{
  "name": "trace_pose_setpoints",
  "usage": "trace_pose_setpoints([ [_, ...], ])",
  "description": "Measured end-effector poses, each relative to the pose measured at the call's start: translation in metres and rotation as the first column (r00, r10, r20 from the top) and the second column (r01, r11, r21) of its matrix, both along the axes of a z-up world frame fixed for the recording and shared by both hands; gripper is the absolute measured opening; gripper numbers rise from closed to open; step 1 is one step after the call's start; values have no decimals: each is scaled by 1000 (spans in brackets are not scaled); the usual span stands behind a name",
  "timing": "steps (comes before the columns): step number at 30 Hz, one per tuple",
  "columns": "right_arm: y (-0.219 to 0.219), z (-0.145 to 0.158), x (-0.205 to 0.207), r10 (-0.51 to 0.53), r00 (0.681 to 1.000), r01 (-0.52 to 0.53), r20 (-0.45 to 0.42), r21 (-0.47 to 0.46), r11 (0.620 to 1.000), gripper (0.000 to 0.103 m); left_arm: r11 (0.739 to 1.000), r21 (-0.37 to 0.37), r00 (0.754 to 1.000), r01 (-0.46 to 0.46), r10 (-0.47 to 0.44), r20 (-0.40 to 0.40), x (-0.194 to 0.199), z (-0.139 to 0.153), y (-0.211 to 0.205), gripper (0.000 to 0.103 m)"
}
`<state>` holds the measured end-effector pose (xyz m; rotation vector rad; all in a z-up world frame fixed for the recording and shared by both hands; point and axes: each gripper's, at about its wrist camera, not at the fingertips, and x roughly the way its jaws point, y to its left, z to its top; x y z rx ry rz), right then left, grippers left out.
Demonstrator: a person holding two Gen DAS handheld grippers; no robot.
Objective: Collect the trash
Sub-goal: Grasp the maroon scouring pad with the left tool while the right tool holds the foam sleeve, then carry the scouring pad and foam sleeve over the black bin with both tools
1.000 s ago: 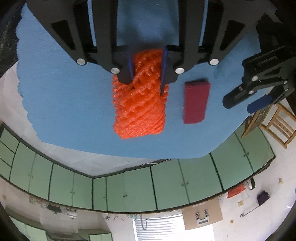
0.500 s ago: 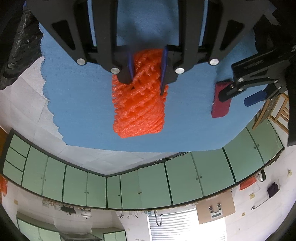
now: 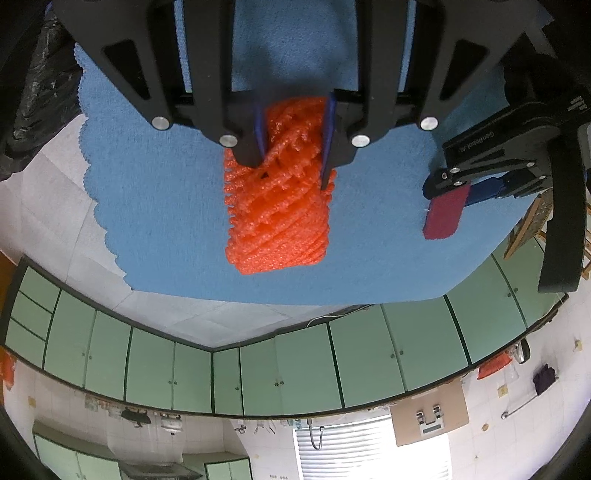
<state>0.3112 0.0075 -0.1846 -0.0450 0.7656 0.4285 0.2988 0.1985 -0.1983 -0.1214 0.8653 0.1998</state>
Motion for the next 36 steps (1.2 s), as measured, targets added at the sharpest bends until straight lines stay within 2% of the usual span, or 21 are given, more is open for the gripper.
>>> trace_pose_setpoints([
  [3,-3,1,-4,-5,1000,5,-1,13,1000,23,1000,-27,1000,-13,13,22,-6,3,5,51],
  [17,-21,28,-29,-15,999,13,32,52,999,23,1000,-13,994,2,0,105,-49,37,5,50],
  [36,-64,87,-99,-65,994,56,84,96,994,23,996,-9,973,87,-84,217,-96,102,-33,50],
])
